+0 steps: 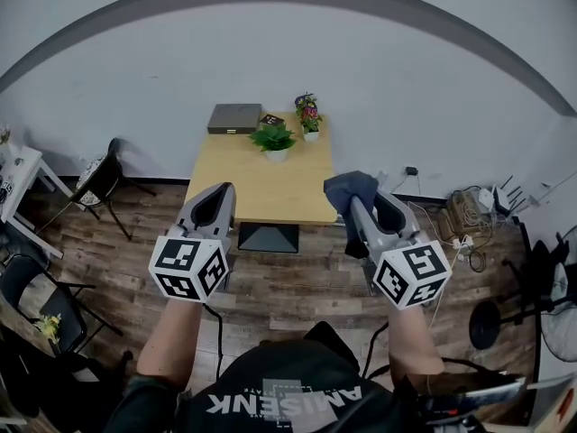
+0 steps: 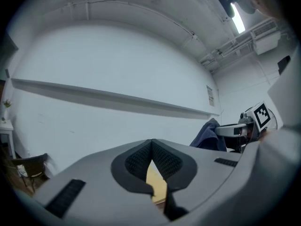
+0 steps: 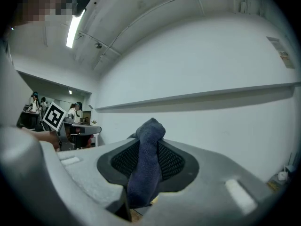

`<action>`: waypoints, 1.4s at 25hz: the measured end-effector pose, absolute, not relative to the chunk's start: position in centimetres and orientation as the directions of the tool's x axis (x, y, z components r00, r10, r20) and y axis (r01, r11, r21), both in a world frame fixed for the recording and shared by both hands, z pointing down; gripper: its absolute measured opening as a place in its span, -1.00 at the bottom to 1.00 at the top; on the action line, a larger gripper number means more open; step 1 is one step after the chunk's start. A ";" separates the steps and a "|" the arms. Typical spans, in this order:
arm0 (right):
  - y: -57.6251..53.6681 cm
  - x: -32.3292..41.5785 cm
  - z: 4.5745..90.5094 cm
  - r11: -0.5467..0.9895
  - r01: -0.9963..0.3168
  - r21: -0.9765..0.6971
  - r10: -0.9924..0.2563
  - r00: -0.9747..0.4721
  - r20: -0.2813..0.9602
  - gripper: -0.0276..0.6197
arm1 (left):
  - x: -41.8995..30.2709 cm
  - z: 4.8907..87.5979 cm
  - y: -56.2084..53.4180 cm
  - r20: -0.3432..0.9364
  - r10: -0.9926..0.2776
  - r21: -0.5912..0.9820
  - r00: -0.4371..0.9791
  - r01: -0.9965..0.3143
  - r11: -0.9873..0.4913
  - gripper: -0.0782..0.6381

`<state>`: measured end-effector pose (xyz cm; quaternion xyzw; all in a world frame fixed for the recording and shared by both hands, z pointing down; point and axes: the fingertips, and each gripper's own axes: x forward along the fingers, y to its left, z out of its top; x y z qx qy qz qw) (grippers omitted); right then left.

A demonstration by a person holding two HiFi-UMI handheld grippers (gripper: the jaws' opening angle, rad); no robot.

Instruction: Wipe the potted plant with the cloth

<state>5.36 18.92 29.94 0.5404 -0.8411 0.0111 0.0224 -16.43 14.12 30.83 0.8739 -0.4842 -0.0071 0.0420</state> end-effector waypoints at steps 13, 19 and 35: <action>10.1 5.4 29.3 0.442 -0.897 -0.028 -0.897 -0.442 0.015 -0.57 | -17.6 32.7 7.7 0.092 -0.872 0.054 0.481 -0.877 -0.478 -0.78; 4.3 5.8 29.4 0.507 -0.861 -0.034 -0.862 -0.508 0.008 -0.57 | -16.8 32.8 2.7 0.117 -0.895 0.010 0.431 -0.901 -0.433 -0.78; -9.4 12.0 30.6 0.584 -0.807 -0.082 -0.810 -0.587 0.006 -0.57 | -11.9 34.0 -9.2 0.173 -0.915 0.064 0.364 -0.931 -0.358 -0.78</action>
